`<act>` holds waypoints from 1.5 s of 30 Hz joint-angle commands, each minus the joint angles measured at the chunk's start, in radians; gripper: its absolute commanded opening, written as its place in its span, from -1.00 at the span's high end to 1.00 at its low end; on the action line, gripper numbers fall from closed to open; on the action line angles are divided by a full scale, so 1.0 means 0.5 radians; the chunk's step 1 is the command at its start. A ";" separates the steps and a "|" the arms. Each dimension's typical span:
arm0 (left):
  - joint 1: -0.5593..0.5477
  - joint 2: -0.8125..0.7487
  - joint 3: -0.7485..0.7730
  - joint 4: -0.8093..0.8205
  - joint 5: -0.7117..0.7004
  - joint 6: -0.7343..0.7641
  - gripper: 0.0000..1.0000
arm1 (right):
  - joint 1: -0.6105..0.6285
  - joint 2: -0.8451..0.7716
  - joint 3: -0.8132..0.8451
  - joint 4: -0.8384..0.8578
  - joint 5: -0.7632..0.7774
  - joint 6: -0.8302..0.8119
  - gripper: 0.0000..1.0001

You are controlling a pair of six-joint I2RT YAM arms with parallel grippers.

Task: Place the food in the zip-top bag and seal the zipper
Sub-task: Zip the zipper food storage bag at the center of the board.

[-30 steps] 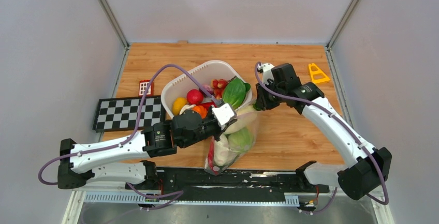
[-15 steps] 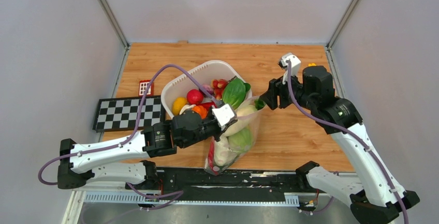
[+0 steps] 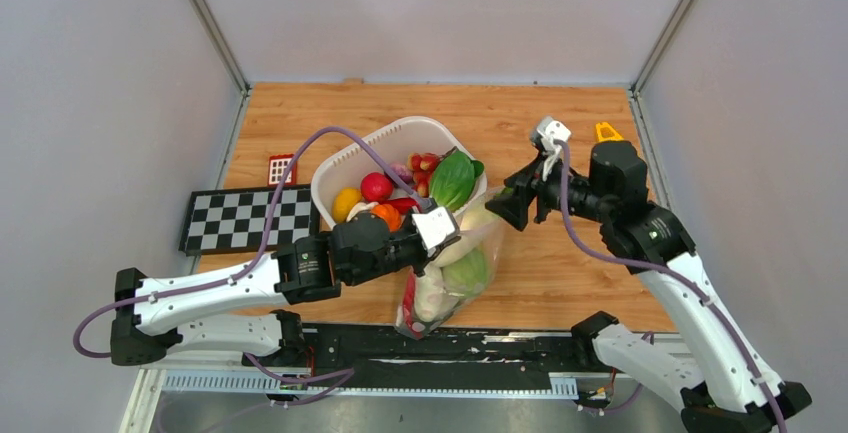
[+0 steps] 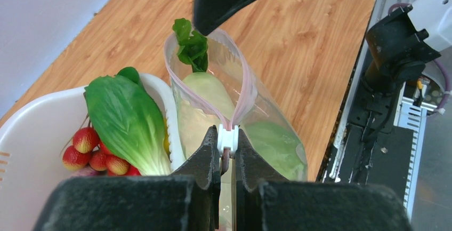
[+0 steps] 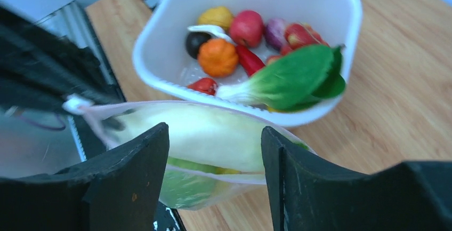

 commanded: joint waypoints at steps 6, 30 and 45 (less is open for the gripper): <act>-0.003 -0.088 0.239 -0.138 0.217 0.074 1.00 | -0.001 -0.309 -0.043 0.205 -1.149 -0.814 -0.39; -0.003 0.074 0.529 -0.488 0.361 0.052 1.00 | 0.427 0.186 0.295 -0.452 -0.795 -1.209 -0.41; -0.003 0.065 0.525 -0.490 0.318 0.052 1.00 | 0.429 0.215 0.245 -0.418 -0.715 -1.072 0.56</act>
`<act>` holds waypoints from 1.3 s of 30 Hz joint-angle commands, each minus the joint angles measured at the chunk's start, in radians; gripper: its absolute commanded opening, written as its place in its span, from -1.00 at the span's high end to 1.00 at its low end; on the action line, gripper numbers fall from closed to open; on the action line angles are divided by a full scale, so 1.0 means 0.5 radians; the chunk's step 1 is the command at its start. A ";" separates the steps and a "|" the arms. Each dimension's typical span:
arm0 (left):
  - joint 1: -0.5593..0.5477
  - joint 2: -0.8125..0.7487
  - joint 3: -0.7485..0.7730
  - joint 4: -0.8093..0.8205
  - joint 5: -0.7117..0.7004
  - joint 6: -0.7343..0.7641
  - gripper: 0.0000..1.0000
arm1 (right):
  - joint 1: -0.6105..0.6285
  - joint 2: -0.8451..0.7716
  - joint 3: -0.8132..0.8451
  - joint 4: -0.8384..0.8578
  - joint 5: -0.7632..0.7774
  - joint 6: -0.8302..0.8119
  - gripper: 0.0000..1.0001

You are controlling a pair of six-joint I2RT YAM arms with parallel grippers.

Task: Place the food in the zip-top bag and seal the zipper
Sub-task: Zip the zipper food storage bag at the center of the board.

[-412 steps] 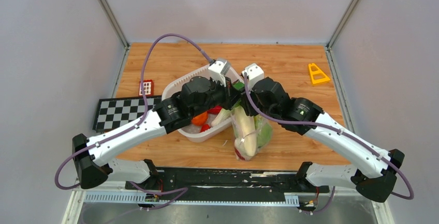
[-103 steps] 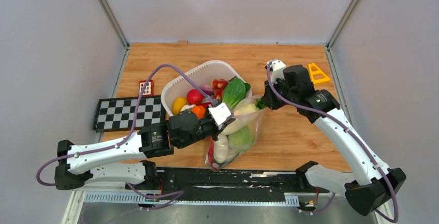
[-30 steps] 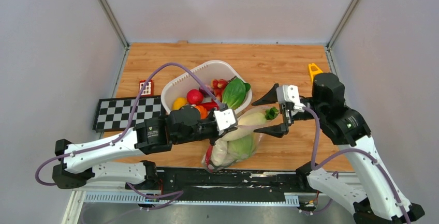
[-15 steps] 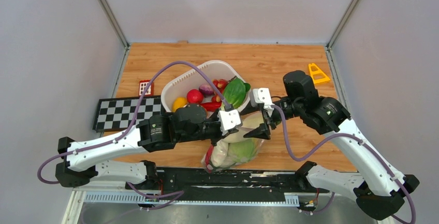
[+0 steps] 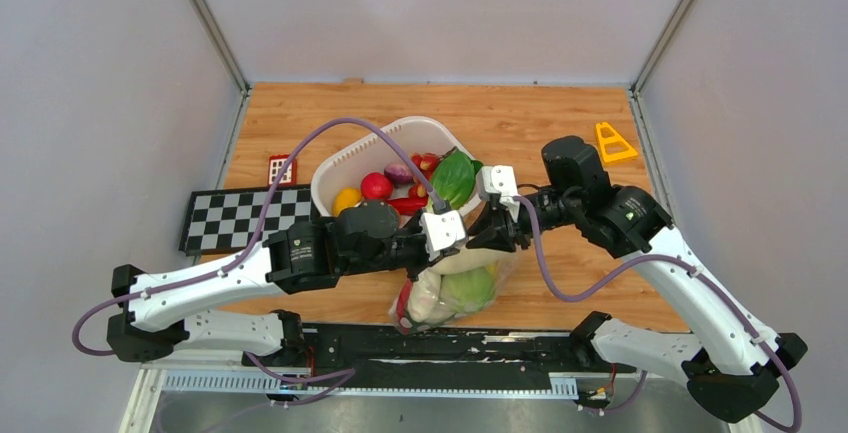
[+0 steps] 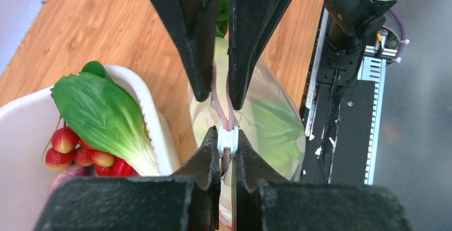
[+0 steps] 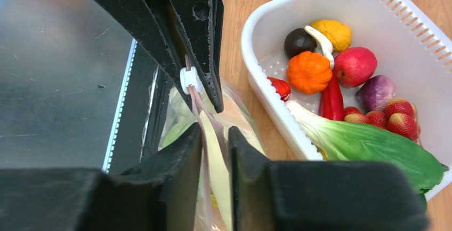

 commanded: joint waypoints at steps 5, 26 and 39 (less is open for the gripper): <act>-0.005 -0.101 0.064 0.167 -0.144 -0.021 0.90 | 0.005 -0.043 -0.010 0.109 0.080 0.086 0.93; 0.146 -0.323 -0.593 0.937 -0.185 -0.256 -0.12 | -0.001 -0.119 -0.108 0.381 0.270 0.387 1.00; 0.230 -0.303 -0.601 0.939 0.048 -0.271 0.52 | 0.001 -0.149 -0.089 0.382 0.239 0.377 1.00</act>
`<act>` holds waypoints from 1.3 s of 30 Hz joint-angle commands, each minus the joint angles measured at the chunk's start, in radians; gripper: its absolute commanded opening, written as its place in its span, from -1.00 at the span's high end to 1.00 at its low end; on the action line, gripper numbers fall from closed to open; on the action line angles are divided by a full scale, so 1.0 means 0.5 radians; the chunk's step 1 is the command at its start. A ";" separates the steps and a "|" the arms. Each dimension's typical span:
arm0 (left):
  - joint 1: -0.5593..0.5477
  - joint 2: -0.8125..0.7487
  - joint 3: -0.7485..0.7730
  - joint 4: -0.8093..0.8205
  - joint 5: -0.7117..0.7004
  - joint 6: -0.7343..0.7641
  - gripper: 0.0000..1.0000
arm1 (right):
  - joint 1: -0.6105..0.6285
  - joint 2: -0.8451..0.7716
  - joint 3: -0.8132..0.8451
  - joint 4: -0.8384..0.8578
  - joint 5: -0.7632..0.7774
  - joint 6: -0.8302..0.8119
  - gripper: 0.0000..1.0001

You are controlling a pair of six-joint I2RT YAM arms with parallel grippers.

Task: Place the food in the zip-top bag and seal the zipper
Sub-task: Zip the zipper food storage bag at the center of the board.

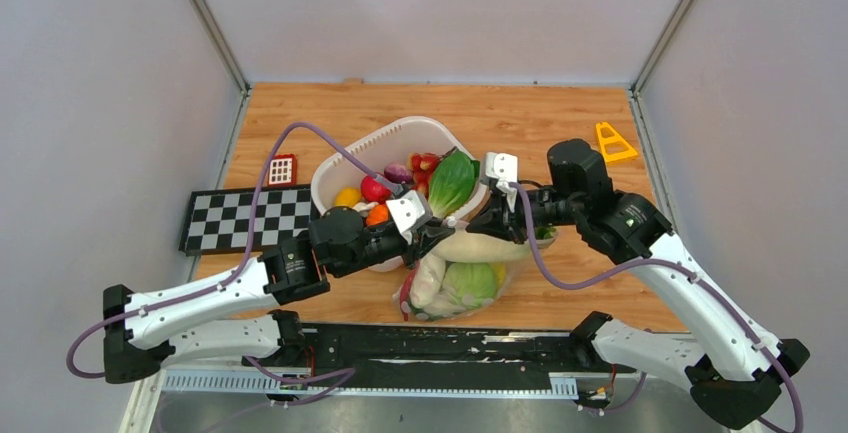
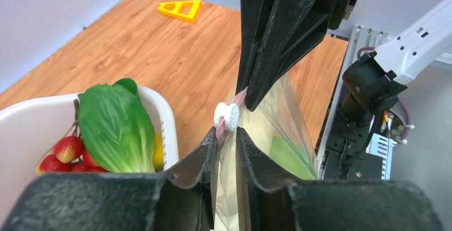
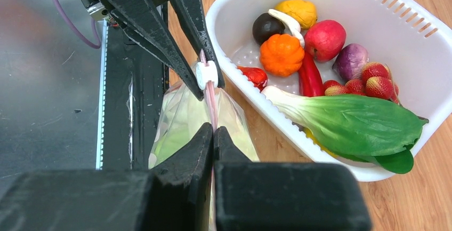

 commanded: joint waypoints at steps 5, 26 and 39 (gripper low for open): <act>0.018 0.042 0.035 0.056 0.163 -0.014 0.67 | -0.003 -0.079 0.043 0.133 -0.112 0.019 1.00; 0.018 0.129 0.149 0.020 0.230 0.044 1.00 | 0.004 0.050 0.203 0.066 -0.346 0.002 -0.11; 0.018 0.137 0.170 0.020 0.244 0.028 1.00 | 0.022 0.108 0.179 0.096 -0.419 -0.006 0.35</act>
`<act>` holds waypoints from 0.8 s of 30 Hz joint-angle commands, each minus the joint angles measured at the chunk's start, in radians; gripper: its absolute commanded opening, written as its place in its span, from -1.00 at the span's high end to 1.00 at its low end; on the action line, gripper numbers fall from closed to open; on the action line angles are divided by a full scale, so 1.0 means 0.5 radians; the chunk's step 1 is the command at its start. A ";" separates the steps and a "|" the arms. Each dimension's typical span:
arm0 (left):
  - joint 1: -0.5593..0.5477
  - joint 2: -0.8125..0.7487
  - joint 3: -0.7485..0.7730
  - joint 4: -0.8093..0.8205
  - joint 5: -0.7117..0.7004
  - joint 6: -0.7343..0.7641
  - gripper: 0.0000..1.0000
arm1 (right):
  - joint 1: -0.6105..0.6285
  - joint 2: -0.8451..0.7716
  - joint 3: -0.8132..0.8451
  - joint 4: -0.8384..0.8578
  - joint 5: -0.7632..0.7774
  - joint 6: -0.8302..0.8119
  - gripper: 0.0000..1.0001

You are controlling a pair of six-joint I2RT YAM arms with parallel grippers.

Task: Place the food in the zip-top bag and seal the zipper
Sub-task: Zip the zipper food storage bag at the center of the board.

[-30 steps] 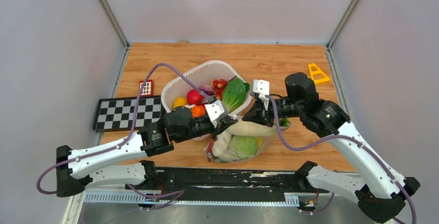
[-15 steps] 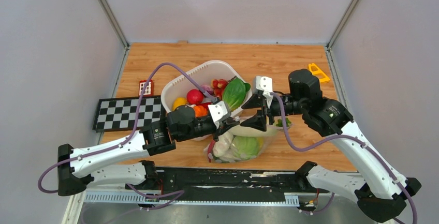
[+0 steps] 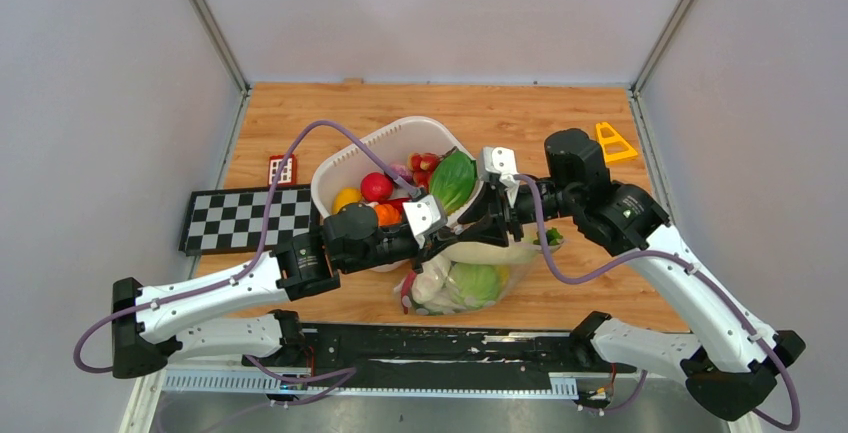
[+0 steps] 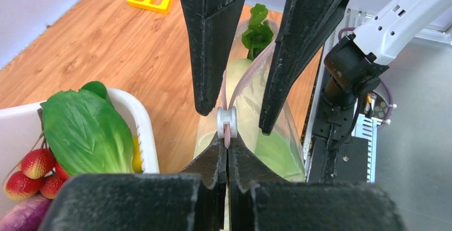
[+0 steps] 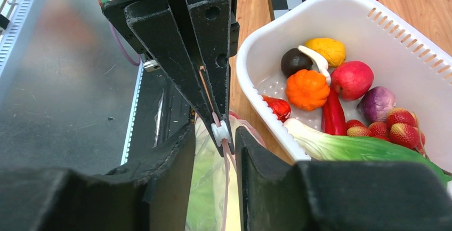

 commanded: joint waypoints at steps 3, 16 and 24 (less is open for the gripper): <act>0.008 0.000 0.120 0.047 0.016 0.007 1.00 | 0.014 0.014 0.028 0.048 -0.118 -0.053 0.40; 0.008 -0.012 0.135 -0.031 -0.008 0.010 1.00 | 0.012 0.018 0.015 0.009 -0.069 -0.104 0.93; 0.011 -0.132 0.073 -0.054 -0.159 0.019 1.00 | 0.010 -0.069 -0.017 -0.057 0.100 -0.158 1.00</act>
